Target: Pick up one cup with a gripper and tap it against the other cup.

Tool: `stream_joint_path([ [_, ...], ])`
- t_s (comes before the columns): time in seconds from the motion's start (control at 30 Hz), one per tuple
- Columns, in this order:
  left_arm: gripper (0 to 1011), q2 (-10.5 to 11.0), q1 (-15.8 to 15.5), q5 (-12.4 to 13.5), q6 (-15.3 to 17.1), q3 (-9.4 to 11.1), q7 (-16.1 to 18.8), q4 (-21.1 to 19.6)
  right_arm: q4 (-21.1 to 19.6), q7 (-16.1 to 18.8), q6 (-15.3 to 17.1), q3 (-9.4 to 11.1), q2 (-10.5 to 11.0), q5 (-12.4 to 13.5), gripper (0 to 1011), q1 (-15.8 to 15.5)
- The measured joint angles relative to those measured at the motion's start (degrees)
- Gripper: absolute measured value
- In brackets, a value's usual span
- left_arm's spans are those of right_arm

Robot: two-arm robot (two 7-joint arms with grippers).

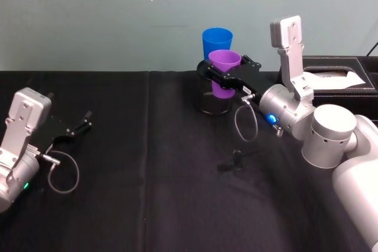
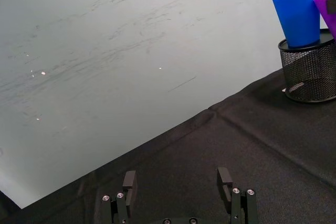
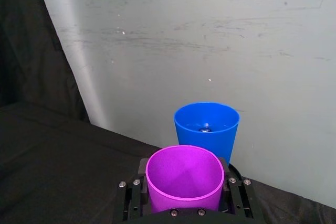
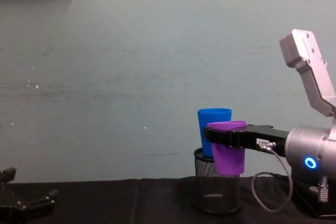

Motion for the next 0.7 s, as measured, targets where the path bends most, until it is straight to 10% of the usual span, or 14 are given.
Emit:
stream_joint_path([
  [0.7, 1000, 0.0, 0.0, 0.0, 0.0, 0.0, 0.0, 0.0, 0.0, 0.0, 0.0, 0.0, 0.0, 0.0, 746, 0.0],
])
